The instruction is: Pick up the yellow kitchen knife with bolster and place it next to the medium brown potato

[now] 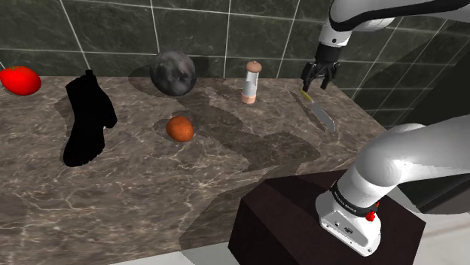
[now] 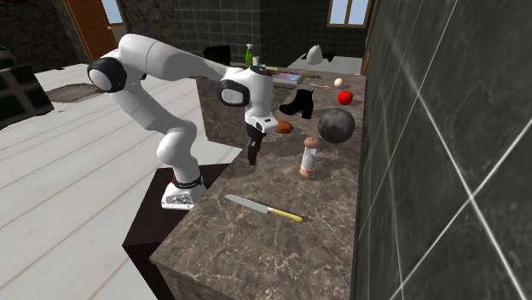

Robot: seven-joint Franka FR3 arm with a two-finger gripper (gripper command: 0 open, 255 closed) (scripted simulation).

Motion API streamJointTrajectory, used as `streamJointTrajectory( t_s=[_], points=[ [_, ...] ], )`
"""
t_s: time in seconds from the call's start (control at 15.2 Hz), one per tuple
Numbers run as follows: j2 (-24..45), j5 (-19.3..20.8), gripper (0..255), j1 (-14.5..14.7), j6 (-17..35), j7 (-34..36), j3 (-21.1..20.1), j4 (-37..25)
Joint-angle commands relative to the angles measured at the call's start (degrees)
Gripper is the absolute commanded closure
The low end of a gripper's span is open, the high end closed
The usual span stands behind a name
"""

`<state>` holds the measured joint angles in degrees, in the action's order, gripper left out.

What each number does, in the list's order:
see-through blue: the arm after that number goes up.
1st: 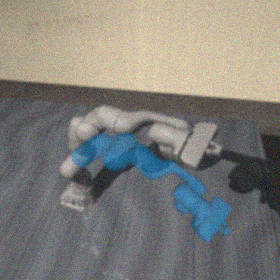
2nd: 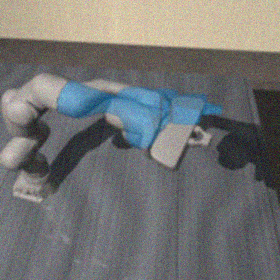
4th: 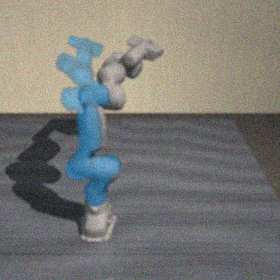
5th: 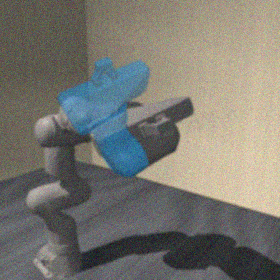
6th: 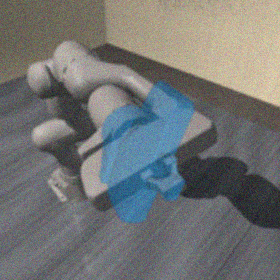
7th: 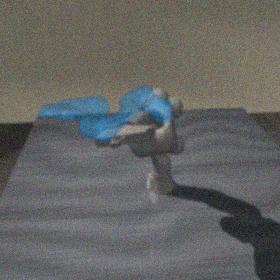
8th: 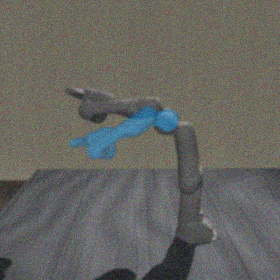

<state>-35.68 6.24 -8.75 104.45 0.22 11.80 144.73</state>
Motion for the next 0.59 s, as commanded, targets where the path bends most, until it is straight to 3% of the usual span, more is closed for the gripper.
streamJointTrajectory(
  t_s=[0.0,0.53],
  points=[
    [2.5,0.7,0,-1.1,2.6,-0.5,1.8,0.0],
    [15.2,1.4,0,-4.8,13.9,-3.9,9.6,-1.2]
  ],
)
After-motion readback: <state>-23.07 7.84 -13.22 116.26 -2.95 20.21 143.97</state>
